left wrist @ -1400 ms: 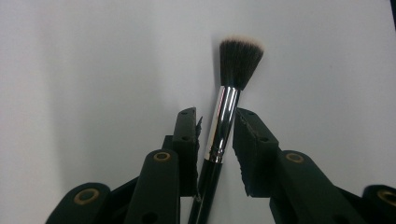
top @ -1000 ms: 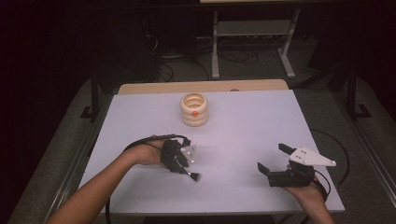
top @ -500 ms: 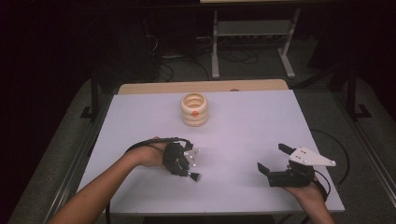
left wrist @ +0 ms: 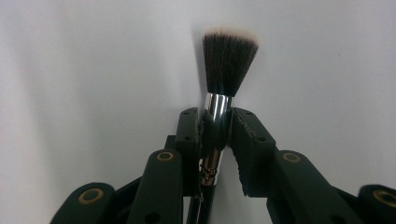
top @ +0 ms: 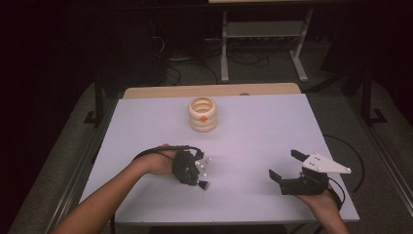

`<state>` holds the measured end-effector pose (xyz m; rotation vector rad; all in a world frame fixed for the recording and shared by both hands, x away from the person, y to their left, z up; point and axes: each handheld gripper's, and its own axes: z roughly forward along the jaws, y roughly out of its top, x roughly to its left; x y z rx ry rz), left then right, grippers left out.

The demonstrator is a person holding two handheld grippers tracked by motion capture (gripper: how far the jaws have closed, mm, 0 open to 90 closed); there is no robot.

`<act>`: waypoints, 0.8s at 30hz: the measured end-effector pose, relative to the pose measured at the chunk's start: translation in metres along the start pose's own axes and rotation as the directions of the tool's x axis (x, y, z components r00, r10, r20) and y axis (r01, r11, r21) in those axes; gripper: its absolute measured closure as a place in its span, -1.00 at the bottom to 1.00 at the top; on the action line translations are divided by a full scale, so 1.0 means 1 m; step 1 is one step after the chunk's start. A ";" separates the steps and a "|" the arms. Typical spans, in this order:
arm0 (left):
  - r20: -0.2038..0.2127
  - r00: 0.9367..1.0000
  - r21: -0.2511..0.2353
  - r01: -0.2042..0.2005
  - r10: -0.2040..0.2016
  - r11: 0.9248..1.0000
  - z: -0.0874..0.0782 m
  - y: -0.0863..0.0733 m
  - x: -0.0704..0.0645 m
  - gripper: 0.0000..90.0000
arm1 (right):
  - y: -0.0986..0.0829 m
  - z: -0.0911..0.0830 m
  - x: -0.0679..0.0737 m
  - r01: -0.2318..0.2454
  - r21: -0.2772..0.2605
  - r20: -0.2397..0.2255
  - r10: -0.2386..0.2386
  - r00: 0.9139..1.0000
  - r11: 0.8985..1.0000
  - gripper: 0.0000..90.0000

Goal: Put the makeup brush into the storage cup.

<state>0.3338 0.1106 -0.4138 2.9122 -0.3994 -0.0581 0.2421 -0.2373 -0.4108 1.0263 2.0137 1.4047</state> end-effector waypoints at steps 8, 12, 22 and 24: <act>0.002 1.000 0.000 0.002 -0.002 1.000 0.000 0.000 0.001 0.63 | 0.000 0.000 0.000 -0.003 0.000 -0.002 0.003 1.000 1.000 -1.00; 0.000 1.000 -0.001 0.006 -0.006 1.000 0.000 0.000 0.001 0.65 | 0.000 0.001 0.000 0.002 0.002 -0.001 -0.002 1.000 1.000 -1.00; 0.006 1.000 -0.002 0.016 -0.016 1.000 0.000 0.000 0.002 0.71 | -0.001 0.001 -0.001 -0.002 0.006 -0.004 0.002 1.000 1.000 -1.00; 0.005 1.000 0.000 0.012 -0.012 1.000 0.000 0.000 0.002 0.72 | -0.001 0.001 -0.001 -0.002 0.008 -0.004 0.003 1.000 1.000 -1.00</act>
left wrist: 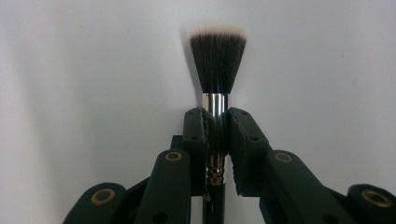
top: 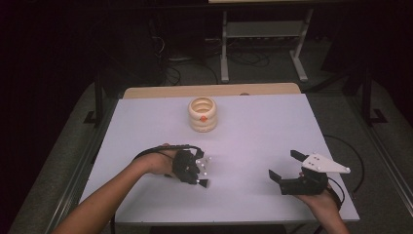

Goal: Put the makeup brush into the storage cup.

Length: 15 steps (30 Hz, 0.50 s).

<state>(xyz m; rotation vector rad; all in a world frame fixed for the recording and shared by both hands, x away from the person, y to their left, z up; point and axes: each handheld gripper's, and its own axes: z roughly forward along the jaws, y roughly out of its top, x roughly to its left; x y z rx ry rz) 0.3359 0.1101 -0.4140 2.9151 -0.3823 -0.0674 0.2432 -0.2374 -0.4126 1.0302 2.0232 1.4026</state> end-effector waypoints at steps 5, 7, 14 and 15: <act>-0.001 1.000 0.001 -0.001 0.001 1.000 0.000 0.000 -0.001 0.72 | 0.000 0.001 0.000 0.003 0.000 -0.001 -0.003 1.000 1.000 -1.00; 0.002 1.000 0.000 0.000 0.000 1.000 0.000 0.000 -0.001 0.72 | 0.000 0.001 0.000 -0.001 -0.001 -0.001 0.001 1.000 1.000 -1.00; 0.001 1.000 -0.007 0.009 -0.009 1.000 -0.002 -0.001 -0.002 0.72 | 0.000 0.001 0.000 -0.001 -0.003 0.001 0.001 1.000 1.000 -1.00; 0.003 1.000 -0.010 0.014 -0.014 1.000 -0.003 -0.001 -0.002 0.72 | 0.000 0.001 0.000 0.000 -0.003 0.001 0.000 1.000 1.000 -1.00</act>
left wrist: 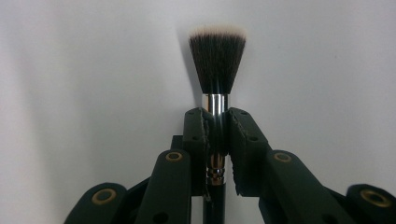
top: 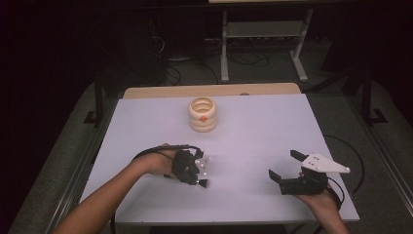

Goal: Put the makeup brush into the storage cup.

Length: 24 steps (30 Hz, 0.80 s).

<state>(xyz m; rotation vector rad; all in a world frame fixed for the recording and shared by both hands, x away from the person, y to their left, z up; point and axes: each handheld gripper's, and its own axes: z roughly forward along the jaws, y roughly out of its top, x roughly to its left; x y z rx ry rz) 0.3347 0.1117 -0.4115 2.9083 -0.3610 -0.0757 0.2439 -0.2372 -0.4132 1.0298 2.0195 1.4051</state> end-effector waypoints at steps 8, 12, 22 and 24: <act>-0.018 0.999 -0.029 0.033 -0.034 0.999 -0.005 0.001 0.001 0.72 | 0.000 0.000 0.000 -0.004 -0.001 -0.002 0.004 1.000 1.000 -1.00; -0.031 0.997 -0.060 0.066 -0.068 0.996 -0.010 0.000 0.002 0.72 | 0.000 0.000 0.000 -0.004 -0.002 -0.004 0.004 1.000 1.000 -1.00; -0.048 0.986 -0.127 0.152 -0.159 0.980 -0.019 -0.007 0.003 0.72 | 0.001 0.000 0.000 0.002 0.000 -0.001 -0.002 1.000 1.000 -1.00; -0.046 0.982 -0.154 0.174 -0.183 0.973 -0.021 -0.009 0.003 0.72 | 0.000 0.000 0.000 0.001 0.002 -0.002 -0.001 1.000 1.000 -1.00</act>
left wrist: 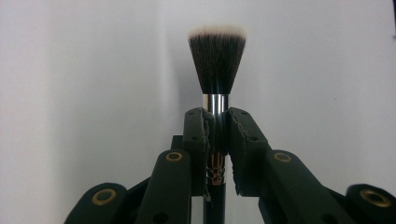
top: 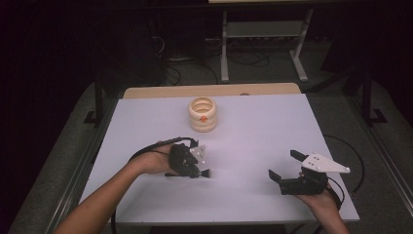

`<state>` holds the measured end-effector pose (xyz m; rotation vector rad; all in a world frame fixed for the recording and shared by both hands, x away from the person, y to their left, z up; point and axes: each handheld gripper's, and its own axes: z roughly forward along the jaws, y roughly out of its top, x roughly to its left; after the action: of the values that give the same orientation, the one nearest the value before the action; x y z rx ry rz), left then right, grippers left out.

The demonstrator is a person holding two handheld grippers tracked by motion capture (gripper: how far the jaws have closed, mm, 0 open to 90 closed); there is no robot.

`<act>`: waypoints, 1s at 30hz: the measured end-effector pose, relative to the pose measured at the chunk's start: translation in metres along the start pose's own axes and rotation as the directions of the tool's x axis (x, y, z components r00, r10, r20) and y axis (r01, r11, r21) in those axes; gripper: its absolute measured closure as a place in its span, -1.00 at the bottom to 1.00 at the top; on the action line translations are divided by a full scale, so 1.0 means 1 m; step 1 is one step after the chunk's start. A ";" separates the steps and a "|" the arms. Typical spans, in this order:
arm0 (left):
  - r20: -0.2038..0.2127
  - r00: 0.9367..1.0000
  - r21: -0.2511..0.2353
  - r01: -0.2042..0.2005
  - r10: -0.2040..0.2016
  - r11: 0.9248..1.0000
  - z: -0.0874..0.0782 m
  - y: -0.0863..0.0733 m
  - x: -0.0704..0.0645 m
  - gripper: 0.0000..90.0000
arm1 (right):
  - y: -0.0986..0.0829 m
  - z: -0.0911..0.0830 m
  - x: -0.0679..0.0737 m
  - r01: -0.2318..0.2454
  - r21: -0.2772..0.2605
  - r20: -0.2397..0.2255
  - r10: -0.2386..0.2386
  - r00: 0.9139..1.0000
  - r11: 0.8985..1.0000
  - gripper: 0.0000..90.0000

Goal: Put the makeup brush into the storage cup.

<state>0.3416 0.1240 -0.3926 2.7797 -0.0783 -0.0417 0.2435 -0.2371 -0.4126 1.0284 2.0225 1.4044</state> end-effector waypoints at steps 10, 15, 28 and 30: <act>-0.028 0.994 -0.113 0.105 -0.109 0.988 -0.014 -0.006 0.005 0.73 | 0.000 0.000 -0.001 0.000 0.000 0.003 0.000 1.000 1.000 -1.00; -0.042 0.984 -0.194 0.161 -0.172 0.968 -0.021 -0.012 0.009 0.73 | 0.000 0.000 0.000 0.003 0.000 0.002 -0.003 1.000 1.000 -1.00; -0.051 0.954 -0.382 0.256 -0.297 0.888 -0.030 -0.025 0.008 0.73 | 0.000 -0.001 0.000 -0.001 -0.003 0.005 0.001 1.000 1.000 -1.00; -0.058 0.948 -0.405 0.265 -0.313 0.875 -0.032 -0.027 0.007 0.73 | 0.000 -0.001 0.000 0.000 -0.003 0.005 0.000 1.000 1.000 -1.00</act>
<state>0.3517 0.1598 -0.3727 2.3593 0.3441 0.0337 0.2432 -0.2380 -0.4122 1.0298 2.0162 1.4032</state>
